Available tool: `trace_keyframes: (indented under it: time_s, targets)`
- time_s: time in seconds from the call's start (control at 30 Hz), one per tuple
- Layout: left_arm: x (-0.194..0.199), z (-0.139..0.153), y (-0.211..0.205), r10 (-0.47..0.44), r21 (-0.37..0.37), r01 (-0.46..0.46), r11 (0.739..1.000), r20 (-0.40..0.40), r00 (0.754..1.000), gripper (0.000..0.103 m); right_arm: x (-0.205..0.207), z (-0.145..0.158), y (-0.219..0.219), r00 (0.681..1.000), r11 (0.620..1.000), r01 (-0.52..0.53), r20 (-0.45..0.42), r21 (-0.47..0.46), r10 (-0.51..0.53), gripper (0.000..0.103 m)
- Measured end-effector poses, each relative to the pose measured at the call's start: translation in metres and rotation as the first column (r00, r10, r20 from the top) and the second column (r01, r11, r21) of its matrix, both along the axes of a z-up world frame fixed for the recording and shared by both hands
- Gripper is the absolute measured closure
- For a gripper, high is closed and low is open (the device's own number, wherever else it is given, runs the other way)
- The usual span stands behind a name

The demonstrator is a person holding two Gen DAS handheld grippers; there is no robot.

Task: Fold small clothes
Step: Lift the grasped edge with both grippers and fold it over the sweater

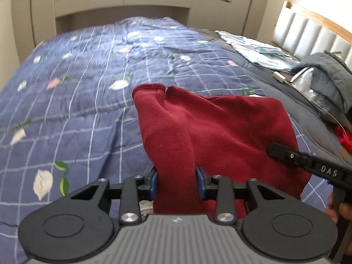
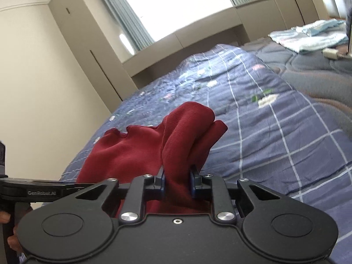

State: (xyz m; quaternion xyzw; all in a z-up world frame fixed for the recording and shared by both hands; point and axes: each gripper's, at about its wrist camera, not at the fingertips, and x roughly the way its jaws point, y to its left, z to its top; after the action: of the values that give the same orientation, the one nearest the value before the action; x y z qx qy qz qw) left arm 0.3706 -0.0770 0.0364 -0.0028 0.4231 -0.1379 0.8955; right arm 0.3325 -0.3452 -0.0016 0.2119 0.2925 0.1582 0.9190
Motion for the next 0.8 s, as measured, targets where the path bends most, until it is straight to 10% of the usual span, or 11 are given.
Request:
trace_keyframes:
  time_s: [0.43, 0.8]
  targets:
    - [-0.035, 0.033, 0.013, -0.051, 0.01, 0.051, 0.999, 0.044, 0.998, 0.069, -0.034, 0.043, 0.035, 0.995, 0.995, -0.089, 0.045, -0.044, 0.091, 0.083]
    - [-0.065, 0.048, 0.102, 0.076, 0.105, -0.082, 0.991, 0.063, 0.995, 0.069, -0.02, 0.049, 0.146, 0.969, 0.97, -0.241, 0.058, 0.041, 0.239, 0.083]
